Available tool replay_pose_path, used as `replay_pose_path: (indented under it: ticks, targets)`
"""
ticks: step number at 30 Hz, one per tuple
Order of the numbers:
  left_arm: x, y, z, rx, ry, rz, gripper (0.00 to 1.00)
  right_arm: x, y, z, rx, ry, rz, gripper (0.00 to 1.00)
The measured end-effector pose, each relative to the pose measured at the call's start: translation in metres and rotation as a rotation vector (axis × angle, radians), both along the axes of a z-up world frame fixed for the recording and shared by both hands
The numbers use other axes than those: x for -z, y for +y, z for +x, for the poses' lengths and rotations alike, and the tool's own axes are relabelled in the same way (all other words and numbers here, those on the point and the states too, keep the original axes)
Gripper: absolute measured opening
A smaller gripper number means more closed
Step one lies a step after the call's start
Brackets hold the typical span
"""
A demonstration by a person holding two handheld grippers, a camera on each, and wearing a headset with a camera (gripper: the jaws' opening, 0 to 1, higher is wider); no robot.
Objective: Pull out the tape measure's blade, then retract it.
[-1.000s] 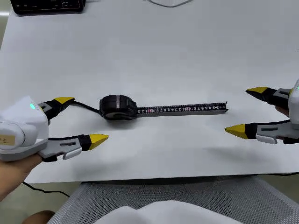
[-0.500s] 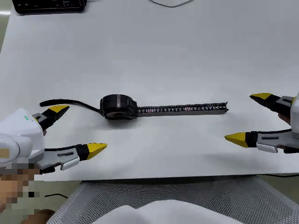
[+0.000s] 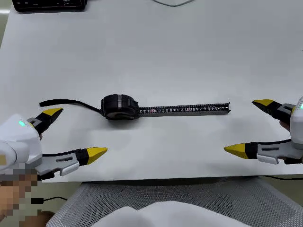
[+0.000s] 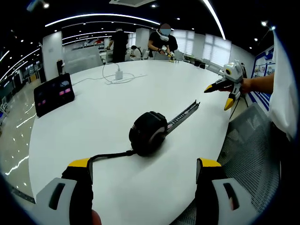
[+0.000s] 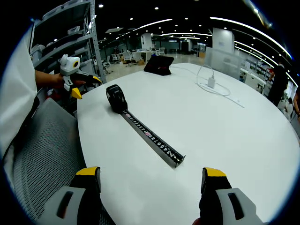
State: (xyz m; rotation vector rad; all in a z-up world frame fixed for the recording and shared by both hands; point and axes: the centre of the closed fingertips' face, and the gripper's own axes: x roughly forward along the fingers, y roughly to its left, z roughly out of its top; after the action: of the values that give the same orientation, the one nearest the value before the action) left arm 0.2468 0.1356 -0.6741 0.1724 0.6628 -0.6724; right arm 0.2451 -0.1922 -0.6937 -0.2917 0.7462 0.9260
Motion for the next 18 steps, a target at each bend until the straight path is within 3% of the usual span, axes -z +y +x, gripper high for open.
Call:
replay_pose_path:
  ticks: [7, 18]
  targets:
    - [-0.001, -0.002, -0.004, -0.006, -0.003, -0.01, 0.92, 0.0, -0.002, -0.003, 0.01, 0.0, 0.012, 0.92]
    - [0.004, -0.002, -0.014, -0.006, 0.028, -0.023, 0.98, 0.001, -0.005, -0.011, 0.018, 0.019, 0.02, 0.99]
